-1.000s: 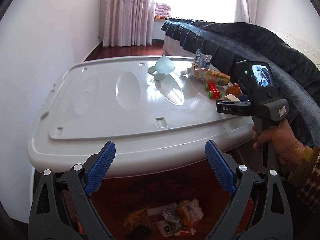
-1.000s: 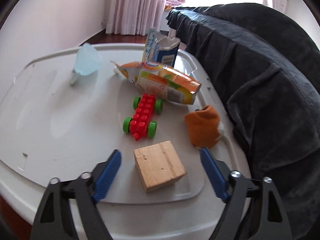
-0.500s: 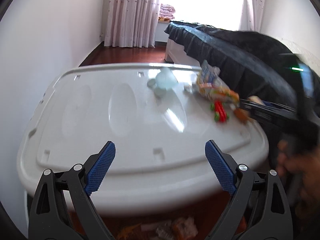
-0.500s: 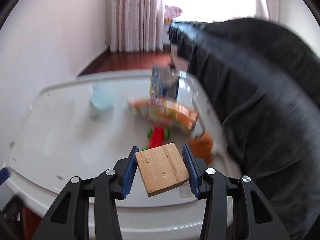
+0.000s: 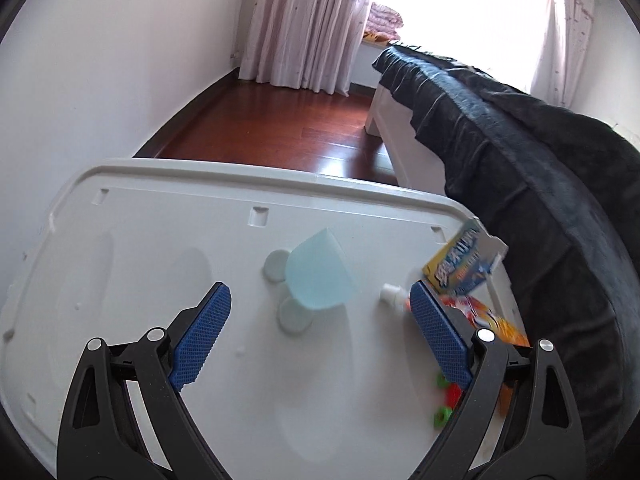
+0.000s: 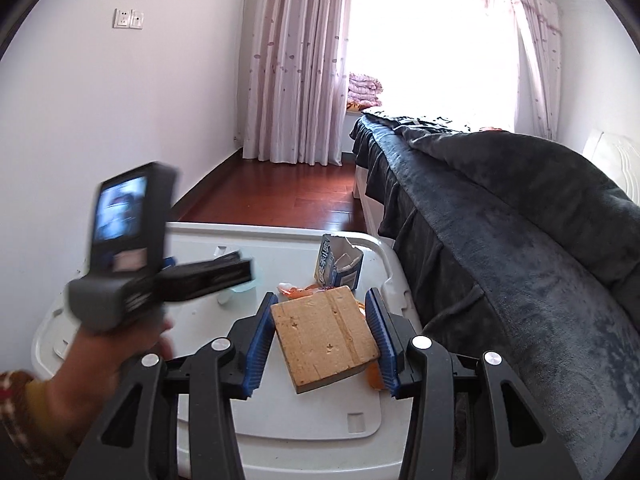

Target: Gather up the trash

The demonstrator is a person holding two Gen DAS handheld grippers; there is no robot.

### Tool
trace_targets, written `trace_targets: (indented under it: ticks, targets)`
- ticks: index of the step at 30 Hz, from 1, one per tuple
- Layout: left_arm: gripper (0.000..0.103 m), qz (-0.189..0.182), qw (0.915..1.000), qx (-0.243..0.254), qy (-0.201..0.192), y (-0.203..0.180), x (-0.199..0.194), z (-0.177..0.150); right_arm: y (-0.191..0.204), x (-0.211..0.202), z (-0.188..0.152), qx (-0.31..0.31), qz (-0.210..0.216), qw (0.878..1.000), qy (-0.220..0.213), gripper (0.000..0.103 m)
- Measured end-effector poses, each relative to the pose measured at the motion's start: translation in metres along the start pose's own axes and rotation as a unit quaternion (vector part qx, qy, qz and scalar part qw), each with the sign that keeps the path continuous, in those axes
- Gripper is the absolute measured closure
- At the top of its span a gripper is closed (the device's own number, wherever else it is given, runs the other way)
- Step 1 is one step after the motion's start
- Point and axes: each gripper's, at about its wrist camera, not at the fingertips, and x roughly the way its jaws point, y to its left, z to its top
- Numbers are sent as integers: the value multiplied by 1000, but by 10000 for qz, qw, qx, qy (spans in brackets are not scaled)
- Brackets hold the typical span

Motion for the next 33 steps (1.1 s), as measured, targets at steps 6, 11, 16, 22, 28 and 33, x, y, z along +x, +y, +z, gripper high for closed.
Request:
trace_targets:
  ticks: [6,11,16,22,28,33]
  targets:
    - [14,358,9993,-69,88,-6,43,11,-2,6,-5,121,139,9997,150,58]
    - [39,564,9983,-40,139,6,60,9,8,5,-6,17,274,9995,154,58]
    - [77,285,9989,346,-150,4,38,4,17,4,-8,-95,373,9991,182,58]
    - [93,149,9991,369,-117,20,22,-9,16,0,-8,-35,409,9991,136,58]
    - [93,177,9994,307,49,34,29,-16,8,8,-12,102,395,9988,272,58]
    - [55,411,9980,421,235,26,44,-8,8,6,-12,40,310,9993,223,58]
